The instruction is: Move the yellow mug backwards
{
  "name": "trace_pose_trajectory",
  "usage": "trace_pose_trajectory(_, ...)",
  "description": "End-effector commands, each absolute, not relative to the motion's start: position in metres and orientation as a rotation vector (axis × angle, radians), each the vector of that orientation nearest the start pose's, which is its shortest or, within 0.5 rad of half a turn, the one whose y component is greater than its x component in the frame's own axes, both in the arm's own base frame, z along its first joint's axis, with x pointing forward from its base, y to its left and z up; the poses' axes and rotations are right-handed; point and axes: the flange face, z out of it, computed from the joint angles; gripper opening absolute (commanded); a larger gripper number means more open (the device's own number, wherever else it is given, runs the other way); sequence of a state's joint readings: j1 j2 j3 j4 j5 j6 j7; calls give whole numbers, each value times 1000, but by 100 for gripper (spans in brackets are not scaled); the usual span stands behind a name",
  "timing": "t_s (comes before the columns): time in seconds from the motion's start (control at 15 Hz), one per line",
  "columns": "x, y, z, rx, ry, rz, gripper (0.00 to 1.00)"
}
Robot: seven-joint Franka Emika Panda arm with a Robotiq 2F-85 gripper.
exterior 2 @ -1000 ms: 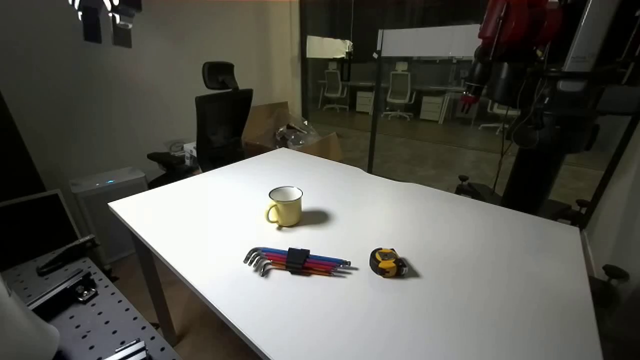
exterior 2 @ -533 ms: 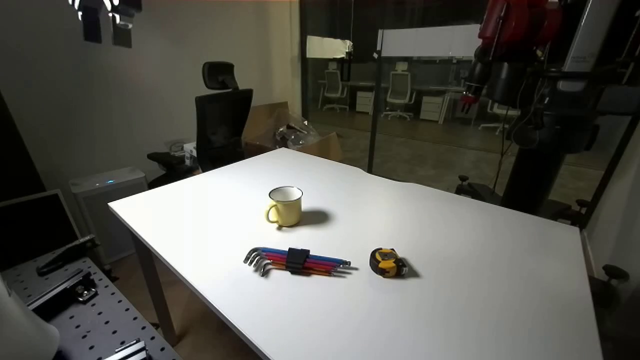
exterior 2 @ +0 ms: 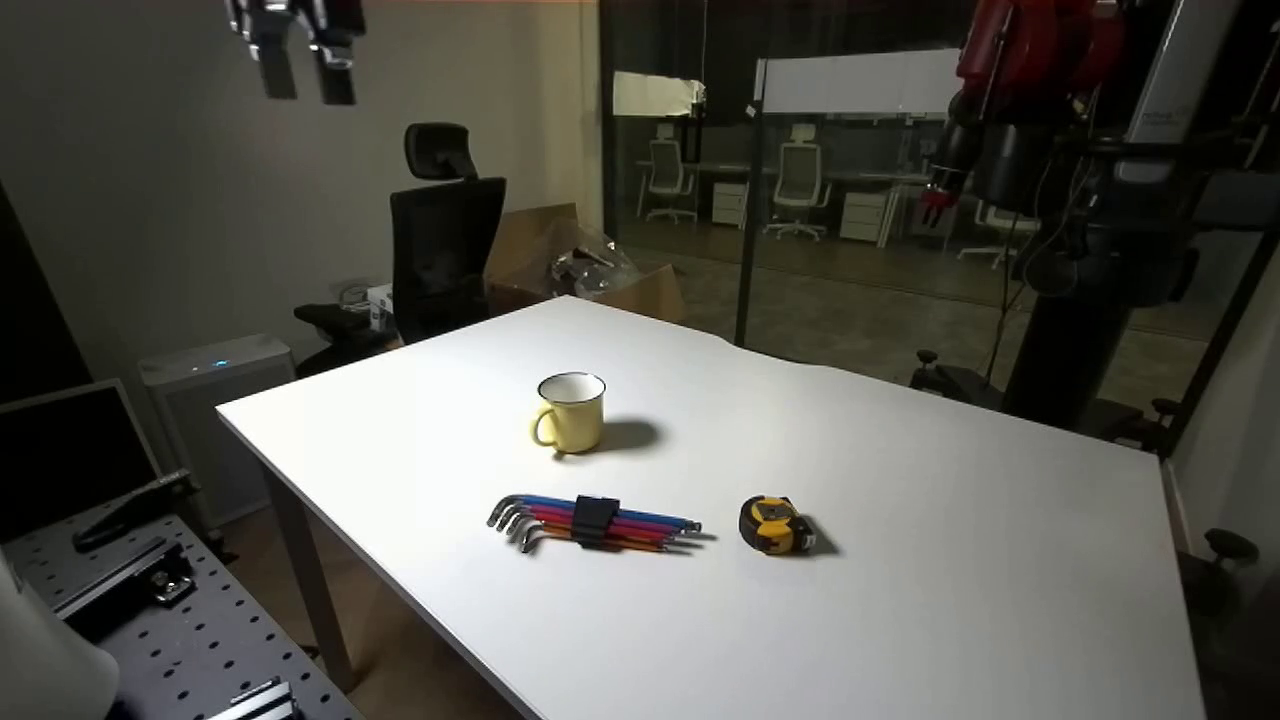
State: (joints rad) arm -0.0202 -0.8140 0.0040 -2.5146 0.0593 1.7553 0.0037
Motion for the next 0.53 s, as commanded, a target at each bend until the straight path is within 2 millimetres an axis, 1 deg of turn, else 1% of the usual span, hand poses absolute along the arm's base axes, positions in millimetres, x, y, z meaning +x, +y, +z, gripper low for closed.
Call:
trace_pose_trajectory(0.0, 359, -30, 524, -3139, 185, -340, 100)
trace_pose_trajectory(0.07, 375, -39, 511, -3154, 226, -367, 100)
trace_pose_trajectory(0.13, 350, -26, 526, -3128, 136, -332, 100)
trace_pose_trajectory(0.27, 369, -39, 509, -3142, 176, -354, 100)
trace_pose_trajectory(0.33, 373, -40, 503, -3145, 182, -343, 100)
trace_pose_trajectory(0.47, 375, -40, 501, -3146, 184, -338, 100)
